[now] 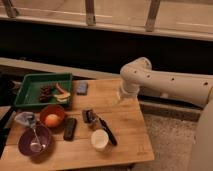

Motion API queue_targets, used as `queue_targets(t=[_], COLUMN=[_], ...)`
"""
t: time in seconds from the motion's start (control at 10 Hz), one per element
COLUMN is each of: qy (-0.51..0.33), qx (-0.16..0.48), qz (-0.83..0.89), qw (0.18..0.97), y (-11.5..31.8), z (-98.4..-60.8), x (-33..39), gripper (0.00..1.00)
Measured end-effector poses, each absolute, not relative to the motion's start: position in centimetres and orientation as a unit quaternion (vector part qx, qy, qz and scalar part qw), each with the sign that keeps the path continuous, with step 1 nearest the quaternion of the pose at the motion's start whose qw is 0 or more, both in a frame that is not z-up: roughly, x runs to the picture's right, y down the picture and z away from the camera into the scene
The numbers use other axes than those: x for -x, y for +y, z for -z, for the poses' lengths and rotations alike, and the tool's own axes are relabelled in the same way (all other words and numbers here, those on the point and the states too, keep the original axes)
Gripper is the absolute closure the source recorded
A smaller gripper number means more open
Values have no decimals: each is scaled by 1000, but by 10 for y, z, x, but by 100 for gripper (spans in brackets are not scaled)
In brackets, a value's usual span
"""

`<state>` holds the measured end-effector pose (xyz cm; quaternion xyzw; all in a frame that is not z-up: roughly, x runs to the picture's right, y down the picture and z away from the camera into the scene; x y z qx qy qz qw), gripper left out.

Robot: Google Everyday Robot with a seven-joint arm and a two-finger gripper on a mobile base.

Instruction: Place brush in tray

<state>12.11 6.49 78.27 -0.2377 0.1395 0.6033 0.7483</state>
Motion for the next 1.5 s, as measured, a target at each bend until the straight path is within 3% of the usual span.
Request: queue_targets(t=[0.5,1.5], qy=[140,102], qx=[247,311], qz=[-590,-452], qw=[756,829], y=[68,128], z=[-780,-736], x=[-115,-19], gripper=[34,34])
